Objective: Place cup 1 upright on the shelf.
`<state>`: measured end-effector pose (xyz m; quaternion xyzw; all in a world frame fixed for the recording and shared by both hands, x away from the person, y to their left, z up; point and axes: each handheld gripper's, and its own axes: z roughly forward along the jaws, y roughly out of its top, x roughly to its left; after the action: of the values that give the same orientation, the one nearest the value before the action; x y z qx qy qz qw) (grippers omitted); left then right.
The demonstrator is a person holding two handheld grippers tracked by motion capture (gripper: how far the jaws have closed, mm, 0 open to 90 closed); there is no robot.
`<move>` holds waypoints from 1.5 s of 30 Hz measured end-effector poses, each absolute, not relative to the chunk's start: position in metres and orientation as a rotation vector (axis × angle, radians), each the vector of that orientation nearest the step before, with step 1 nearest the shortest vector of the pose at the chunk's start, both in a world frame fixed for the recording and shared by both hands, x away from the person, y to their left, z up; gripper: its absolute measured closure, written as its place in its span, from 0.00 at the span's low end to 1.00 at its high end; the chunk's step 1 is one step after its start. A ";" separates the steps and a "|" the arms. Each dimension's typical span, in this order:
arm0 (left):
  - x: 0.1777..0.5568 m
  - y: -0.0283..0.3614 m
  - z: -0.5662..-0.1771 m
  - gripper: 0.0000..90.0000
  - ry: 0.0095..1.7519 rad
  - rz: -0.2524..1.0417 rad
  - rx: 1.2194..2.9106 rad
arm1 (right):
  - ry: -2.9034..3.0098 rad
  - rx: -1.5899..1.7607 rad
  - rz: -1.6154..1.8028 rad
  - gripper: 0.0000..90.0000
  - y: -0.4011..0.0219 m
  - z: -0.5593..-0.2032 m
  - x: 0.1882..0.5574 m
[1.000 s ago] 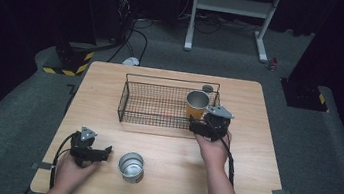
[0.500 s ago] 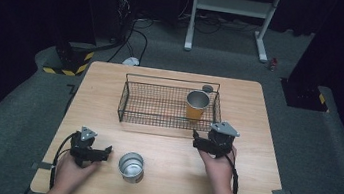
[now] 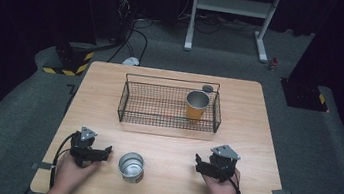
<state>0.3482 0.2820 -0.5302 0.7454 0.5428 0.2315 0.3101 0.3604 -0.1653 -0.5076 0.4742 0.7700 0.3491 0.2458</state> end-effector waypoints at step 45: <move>0.334 0.277 -0.516 0.01 1.398 0.587 1.929 | 2.211 1.351 0.888 0.10 -0.171 -0.525 0.352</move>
<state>0.3339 0.2765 -0.5158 0.7402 0.5363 0.2251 0.3372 0.3525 -0.1715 -0.5254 0.4831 0.7911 0.3177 0.1998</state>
